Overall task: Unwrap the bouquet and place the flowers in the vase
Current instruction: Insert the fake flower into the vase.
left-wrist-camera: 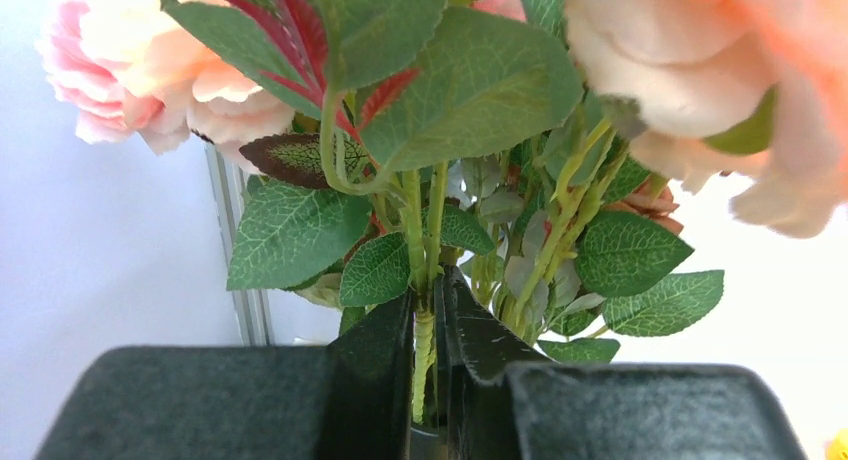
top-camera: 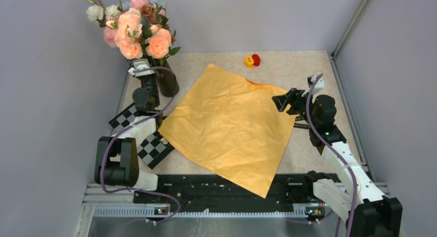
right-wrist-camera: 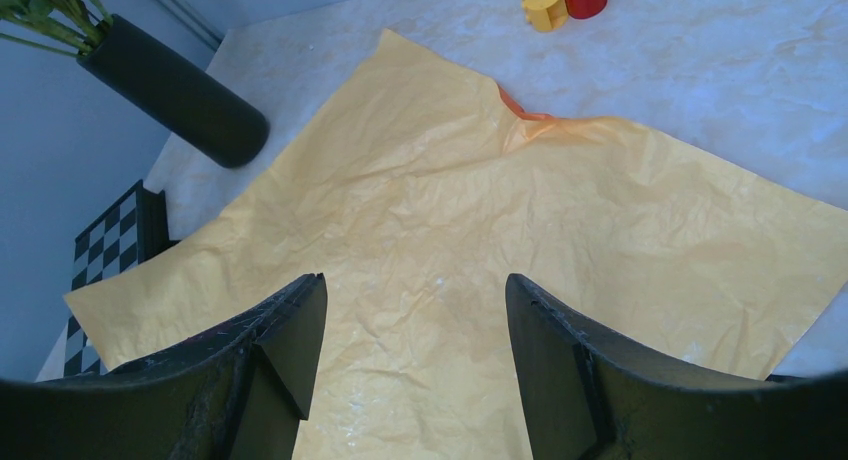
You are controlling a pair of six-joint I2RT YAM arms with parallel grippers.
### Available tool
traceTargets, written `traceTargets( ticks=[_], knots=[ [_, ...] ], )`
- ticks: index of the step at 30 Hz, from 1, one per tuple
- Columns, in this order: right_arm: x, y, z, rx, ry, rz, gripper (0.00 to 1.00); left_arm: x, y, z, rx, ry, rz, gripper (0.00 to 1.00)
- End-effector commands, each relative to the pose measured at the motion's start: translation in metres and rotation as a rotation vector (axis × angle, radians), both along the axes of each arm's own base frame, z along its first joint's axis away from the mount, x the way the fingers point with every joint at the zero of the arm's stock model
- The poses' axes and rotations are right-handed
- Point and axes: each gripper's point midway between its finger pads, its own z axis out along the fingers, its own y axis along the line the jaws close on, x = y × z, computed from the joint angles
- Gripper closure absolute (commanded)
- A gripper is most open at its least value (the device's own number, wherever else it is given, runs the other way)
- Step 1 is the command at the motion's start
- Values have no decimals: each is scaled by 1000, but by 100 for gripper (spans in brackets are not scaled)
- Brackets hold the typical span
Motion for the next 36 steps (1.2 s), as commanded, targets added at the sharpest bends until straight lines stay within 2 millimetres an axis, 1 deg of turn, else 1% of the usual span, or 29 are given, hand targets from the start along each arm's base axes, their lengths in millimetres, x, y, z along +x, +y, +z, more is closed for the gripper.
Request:
traceTargets(
  ticks=[1, 5, 11, 15, 17, 20, 22, 25, 27, 32, 35, 36],
  knots=[
    [1, -2, 9, 16, -32, -2, 33, 8, -4, -8, -3, 6, -18, 99],
    [1, -2, 8, 18, -30, -1, 33, 15, -4, -25, -1, 48, -19, 99],
    [2, -2, 7, 19, -26, 1, 33, 21, -3, -45, -2, 98, -12, 100],
    [2, -1, 7, 20, -26, 2, 33, 23, -2, -53, -4, 116, -7, 99],
    [2, -1, 7, 20, -25, 2, 33, 21, -2, -54, -7, 118, -5, 97],
    [2, -2, 7, 20, -26, 0, 33, 18, -2, -52, -6, 117, -9, 84],
    [1, -2, 6, 20, -24, 0, 33, 15, -3, -51, -8, 115, -11, 74],
    [2, -2, 6, 24, -24, -1, 33, 10, -3, -50, -13, 112, -16, 65],
    [2, -2, 6, 26, -25, -1, 33, 8, -4, -49, -18, 109, -22, 58],
    [2, -2, 4, 25, -23, -1, 33, -1, -3, -50, -31, 110, -23, 44],
    [2, -2, 3, 26, -20, -2, 33, -5, -2, -52, -41, 114, -22, 28],
    [2, -2, 3, 25, -22, -3, 32, -7, -3, -52, -60, 116, -31, 24]
  ],
)
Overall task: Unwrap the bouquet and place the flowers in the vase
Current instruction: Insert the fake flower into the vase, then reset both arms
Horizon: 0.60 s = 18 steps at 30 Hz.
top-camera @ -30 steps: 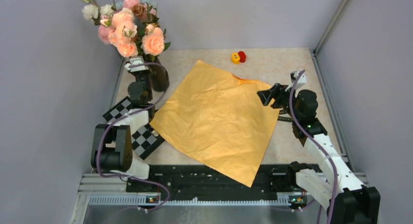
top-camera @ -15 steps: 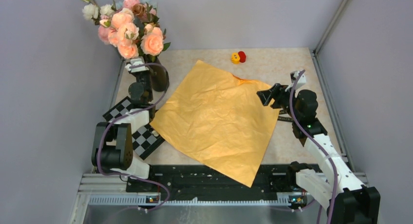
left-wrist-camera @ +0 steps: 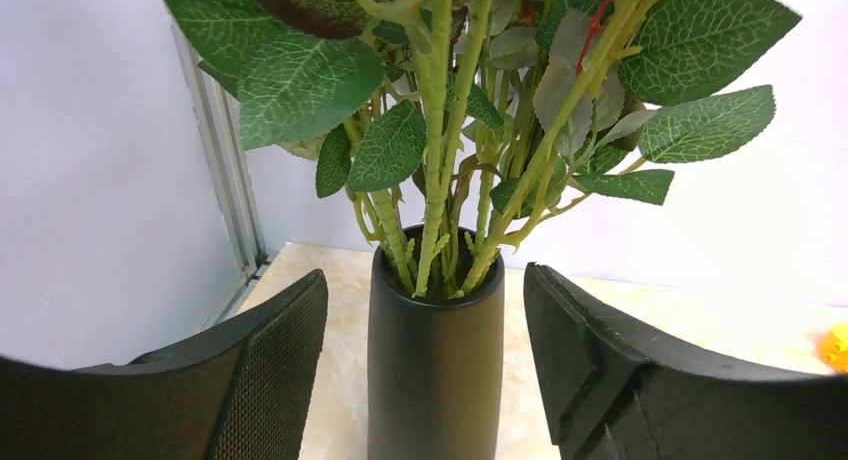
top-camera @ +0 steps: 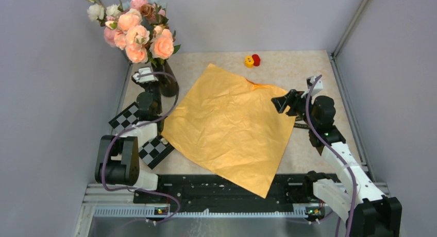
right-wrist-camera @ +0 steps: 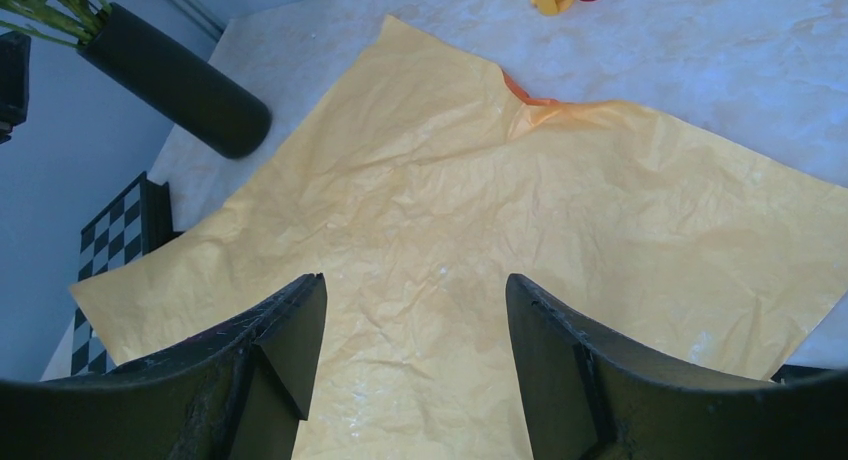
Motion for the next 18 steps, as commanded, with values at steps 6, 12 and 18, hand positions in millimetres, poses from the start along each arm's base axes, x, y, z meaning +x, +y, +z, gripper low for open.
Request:
traceTargets(
  ticks=[6, 12, 18],
  knots=[
    [6, -5, 10, 15, -36, -24, 28, -28, -1, 13, -99, -48, -28, 2],
    [8, -9, 8, -13, -21, -37, 26, -45, 0, 9, -135, -16, -27, 1],
    [11, -16, 1, -49, 5, -66, 23, -65, 21, -4, -304, 103, 90, 1]
  ],
)
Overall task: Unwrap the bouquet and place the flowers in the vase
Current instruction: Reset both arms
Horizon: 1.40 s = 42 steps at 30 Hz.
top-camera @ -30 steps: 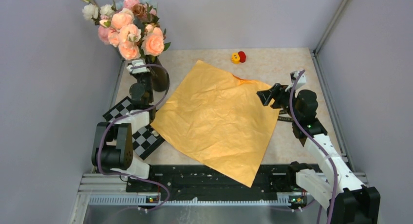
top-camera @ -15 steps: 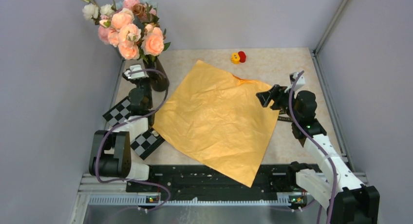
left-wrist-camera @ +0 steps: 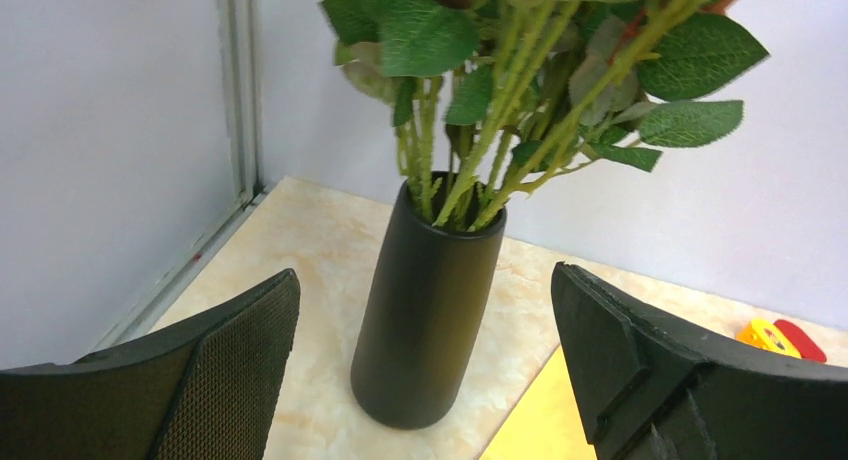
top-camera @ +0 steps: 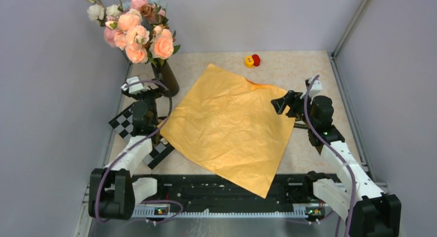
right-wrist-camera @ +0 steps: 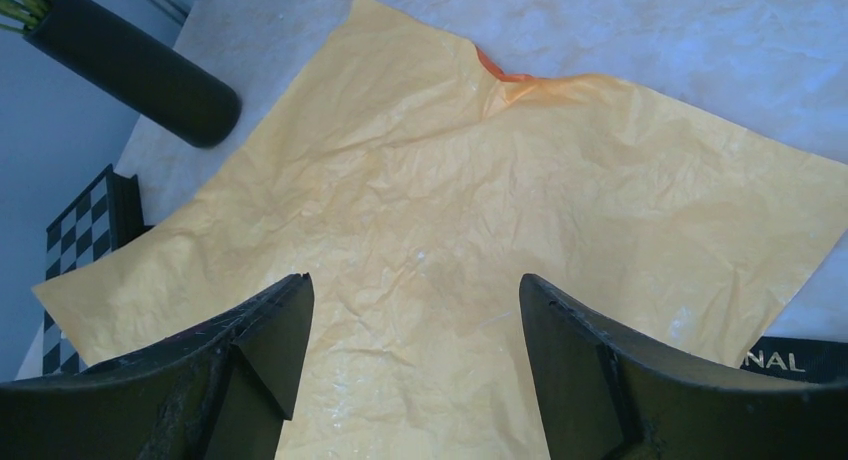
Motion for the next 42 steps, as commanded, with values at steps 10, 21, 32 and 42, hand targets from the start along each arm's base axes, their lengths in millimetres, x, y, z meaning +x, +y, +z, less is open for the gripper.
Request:
traceTargets(
  ticks=[10, 21, 32, 42],
  knots=[
    [17, -37, -5, -116, 78, -143, 20, -70, 50, -13, -304, 163, 289, 1],
    [11, -88, 17, -211, 73, -319, 18, -86, 23, -6, -169, 401, 132, 1],
    [-20, -113, 98, -262, -227, -443, 17, -108, 2, 32, 15, 378, -31, 1],
    [-55, -123, 114, -208, -381, -516, 17, -132, 16, 12, 42, 387, 38, 1]
  ],
)
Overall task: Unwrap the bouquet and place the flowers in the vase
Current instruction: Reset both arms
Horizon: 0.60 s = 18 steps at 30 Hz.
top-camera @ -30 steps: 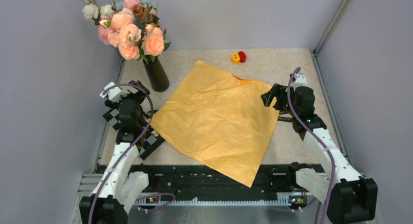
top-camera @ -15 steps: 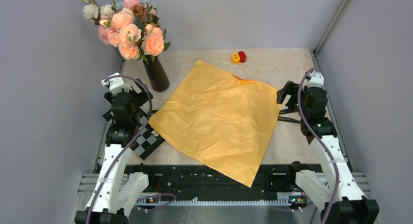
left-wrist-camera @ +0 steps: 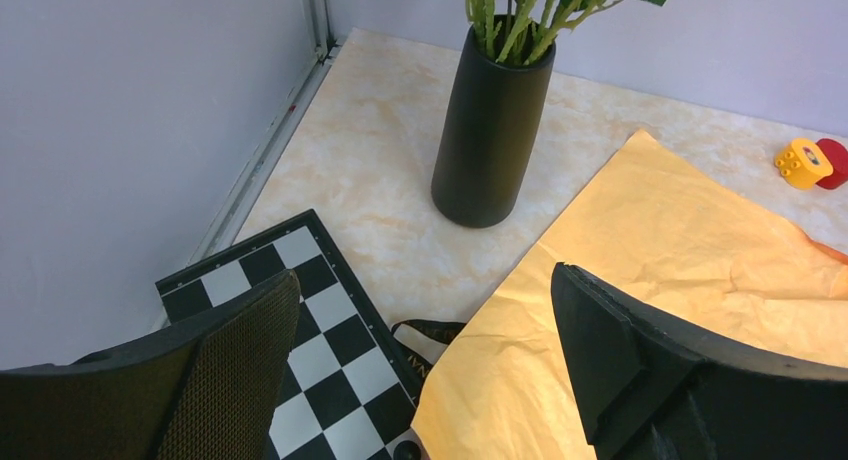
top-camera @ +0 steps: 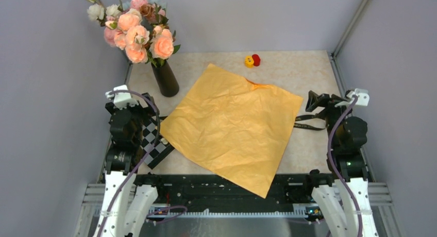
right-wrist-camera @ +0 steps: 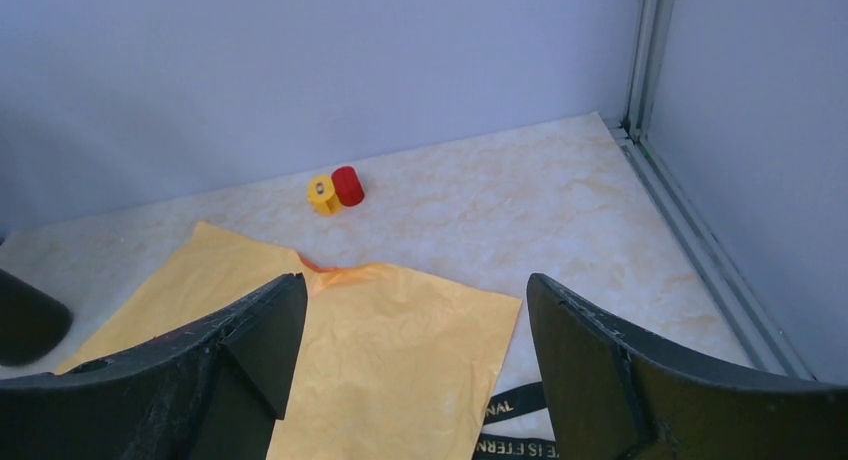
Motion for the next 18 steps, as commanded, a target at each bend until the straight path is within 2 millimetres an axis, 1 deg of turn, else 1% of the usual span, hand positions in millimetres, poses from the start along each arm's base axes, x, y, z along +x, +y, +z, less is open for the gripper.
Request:
traceTargets(
  ticks=[1, 6, 18],
  knots=[
    [-12, -11, 5, 12, -77, -55, 17, -9, 3, -7, 22, -14, 4, 1],
    [-14, -12, 3, 17, -79, -61, 17, -13, 3, 1, 37, -51, -2, 1],
    [-12, -10, 0, 19, -64, -51, 17, -15, 7, 0, 43, -48, 23, 1]
  ],
)
